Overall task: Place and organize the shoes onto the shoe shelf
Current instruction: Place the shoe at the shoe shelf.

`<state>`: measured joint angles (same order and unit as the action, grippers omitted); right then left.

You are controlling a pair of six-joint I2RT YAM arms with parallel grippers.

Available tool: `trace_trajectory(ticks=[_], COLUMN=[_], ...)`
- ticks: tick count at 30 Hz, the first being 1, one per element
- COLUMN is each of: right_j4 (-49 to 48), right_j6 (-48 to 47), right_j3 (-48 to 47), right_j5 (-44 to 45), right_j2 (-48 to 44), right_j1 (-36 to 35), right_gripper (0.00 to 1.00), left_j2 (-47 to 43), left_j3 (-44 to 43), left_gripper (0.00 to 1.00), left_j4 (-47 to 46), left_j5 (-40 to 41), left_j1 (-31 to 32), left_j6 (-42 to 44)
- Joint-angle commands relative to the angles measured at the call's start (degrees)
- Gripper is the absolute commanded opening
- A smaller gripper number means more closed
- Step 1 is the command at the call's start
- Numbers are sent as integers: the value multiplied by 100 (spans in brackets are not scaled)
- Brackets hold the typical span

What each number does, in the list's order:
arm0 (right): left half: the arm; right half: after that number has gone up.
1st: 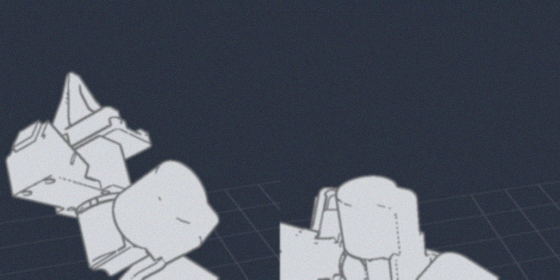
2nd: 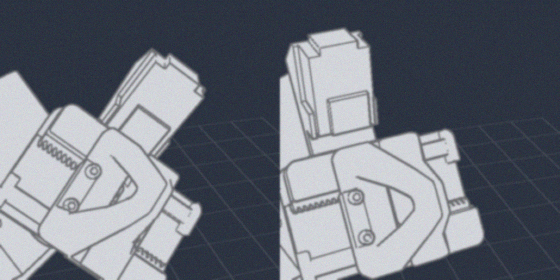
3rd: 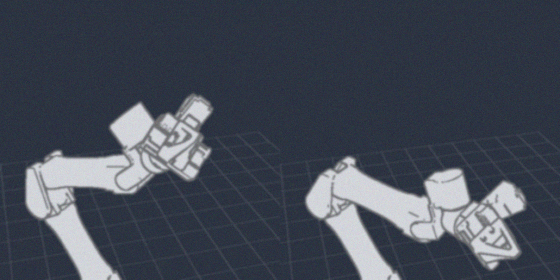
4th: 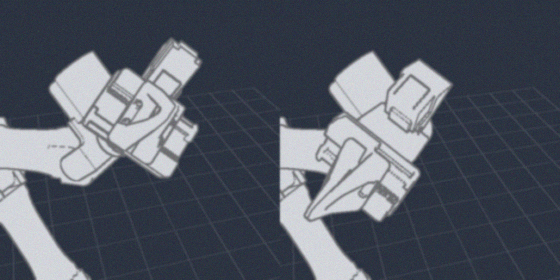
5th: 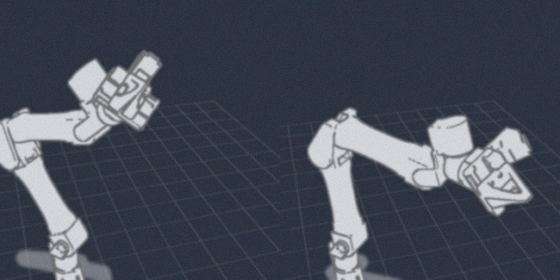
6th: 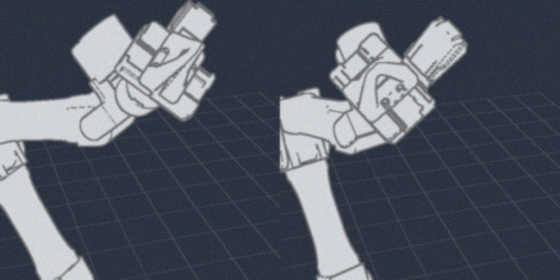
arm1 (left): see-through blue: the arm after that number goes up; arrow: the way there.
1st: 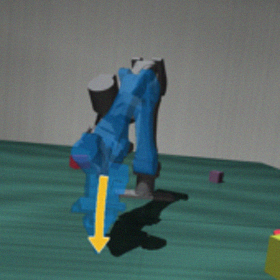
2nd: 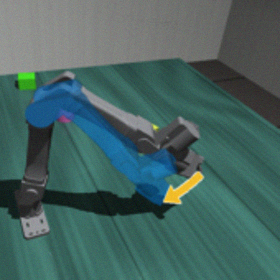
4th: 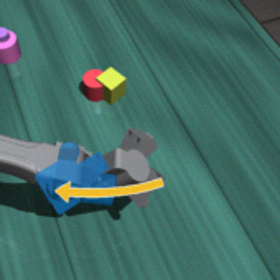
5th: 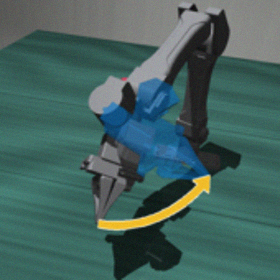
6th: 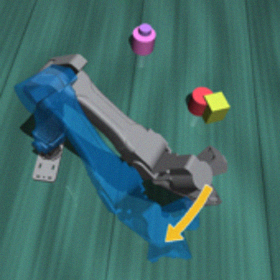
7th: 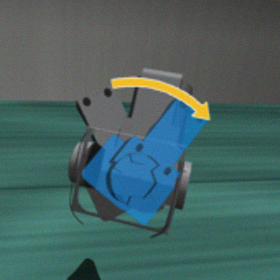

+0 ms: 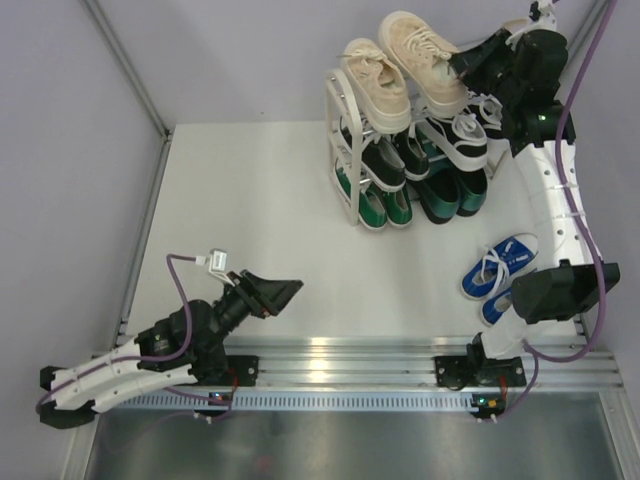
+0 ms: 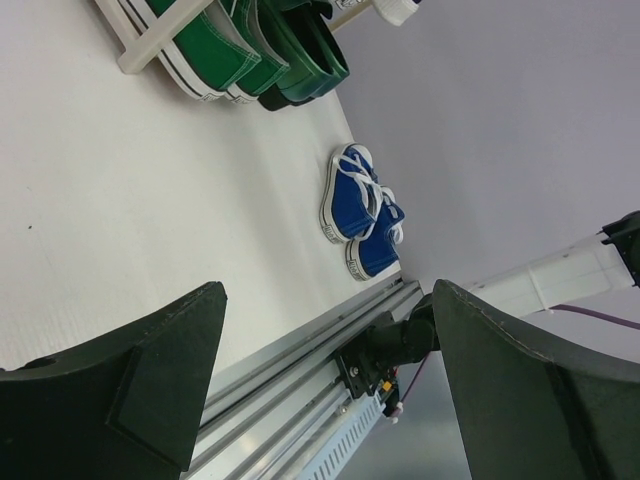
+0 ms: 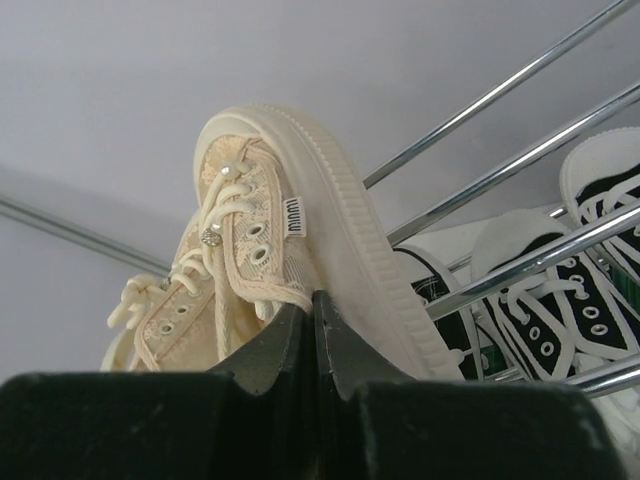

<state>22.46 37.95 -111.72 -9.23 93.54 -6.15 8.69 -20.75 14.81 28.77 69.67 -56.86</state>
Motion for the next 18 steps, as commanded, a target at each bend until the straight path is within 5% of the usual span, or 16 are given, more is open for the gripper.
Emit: trace_trajectory(ticks=[1,18], right_j4=[-804,-936], right_j6=[327,-648], right_j3=[18,98], right_j5=[-280,-404], right_j2=[-108,-607], right_j1=[-114,-53], right_gripper=[6,67], left_j2=[-104,-210], left_j3=[80,159], left_gripper=[89,89], left_j4=[-75,-83], left_j5=[-12,-65], left_j1=[-15,-15], left_j6=[8,-1])
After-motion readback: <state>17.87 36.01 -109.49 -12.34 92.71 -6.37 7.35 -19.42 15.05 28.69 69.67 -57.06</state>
